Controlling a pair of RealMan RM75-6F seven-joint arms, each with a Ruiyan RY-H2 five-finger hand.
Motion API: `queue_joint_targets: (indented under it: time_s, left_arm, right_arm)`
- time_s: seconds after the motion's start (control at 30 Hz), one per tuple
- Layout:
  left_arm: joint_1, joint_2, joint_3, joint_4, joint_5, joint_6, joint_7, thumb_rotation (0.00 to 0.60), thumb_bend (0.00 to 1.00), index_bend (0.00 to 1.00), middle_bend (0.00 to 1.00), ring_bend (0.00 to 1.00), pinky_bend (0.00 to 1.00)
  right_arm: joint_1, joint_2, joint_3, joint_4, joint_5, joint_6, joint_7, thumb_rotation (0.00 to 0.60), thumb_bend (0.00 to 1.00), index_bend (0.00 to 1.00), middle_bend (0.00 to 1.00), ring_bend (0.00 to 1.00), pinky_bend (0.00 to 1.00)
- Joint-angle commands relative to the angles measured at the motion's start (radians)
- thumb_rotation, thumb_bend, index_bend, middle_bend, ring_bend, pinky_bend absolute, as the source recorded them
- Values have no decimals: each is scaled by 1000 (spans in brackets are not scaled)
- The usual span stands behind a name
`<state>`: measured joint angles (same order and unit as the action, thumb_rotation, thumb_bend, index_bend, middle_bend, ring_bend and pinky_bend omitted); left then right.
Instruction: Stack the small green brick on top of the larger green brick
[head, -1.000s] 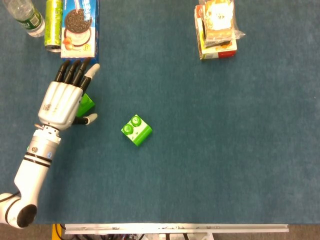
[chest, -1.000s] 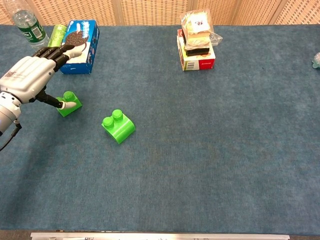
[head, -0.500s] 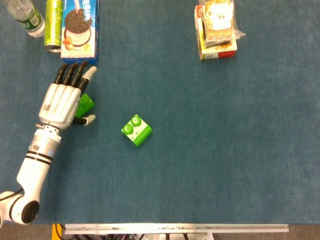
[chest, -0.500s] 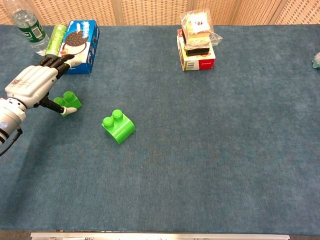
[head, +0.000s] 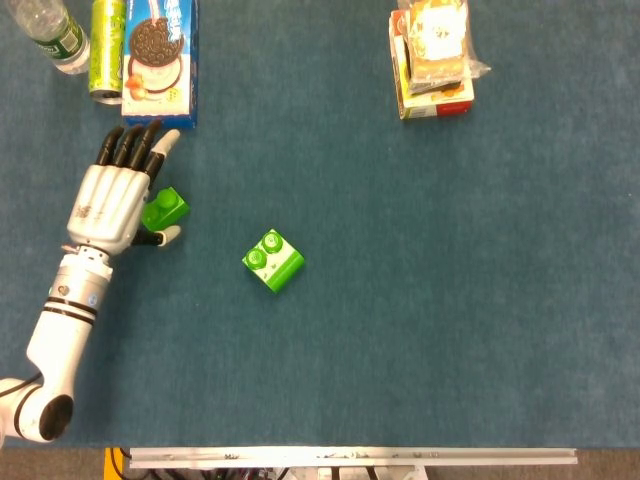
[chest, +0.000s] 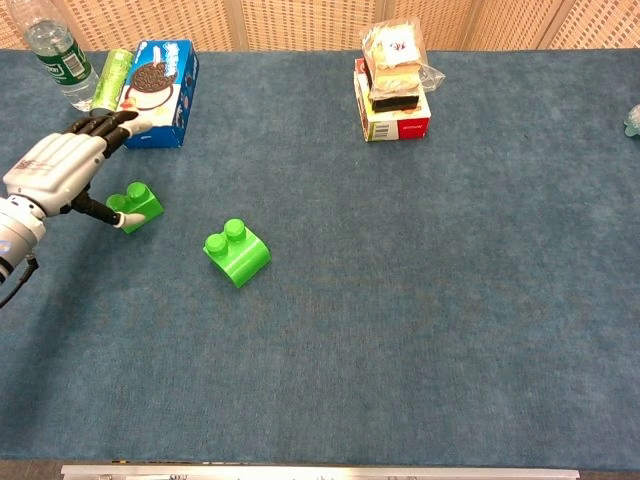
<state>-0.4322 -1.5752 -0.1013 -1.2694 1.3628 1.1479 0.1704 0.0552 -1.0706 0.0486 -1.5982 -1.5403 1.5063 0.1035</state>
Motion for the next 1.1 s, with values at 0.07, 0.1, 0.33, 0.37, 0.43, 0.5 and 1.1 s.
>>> queue_joint_targets:
  time_s: [0.07,0.1,0.33,0.37,0.43,0.5,1.1]
  left_arm:
    - [2,7,3,4,-2,-3,-21,600,0,0,0,0,0]
    - [3,8,4,6,-2,-3,-26,600,0,0,0,0,0]
    - [3,3,9,19,-3,-7,-48,600,0,0,0,0,0]
    - [3,2,9,23,-5,-10,-50,600,0,0,0,0,0]
    - [1,-1,10,30,-9,-16,-55,600,0,0,0,0,0]
    - [1,-4,10,38,-12,-19,-59,600,0,0,0,0,0]
    - [5,-17,2,102,-38,-34,-102,600,0,0,0,0,0]
  right_arm:
    - [0,0,0,0,1,0,0,600,252,218,242,116,318]
    - [0,0,1,0,2,0,0,600,251,218,242,115,318]
    - [1,-1,1,-1,4,-5,-8,600,251,218,242,115,318]
    - [1,-1,0,-1,4,-5,-7,600,251,218,242,115,318]
    - [0,0,1,-1,4,-3,-4,600,252,217,242,115,318]
    - [0,0,2,-1,5,-1,-2,600,251,217,242,115,317]
    - [0,-1,1,-1,3,-3,-7,600,251,218,242,115,318]
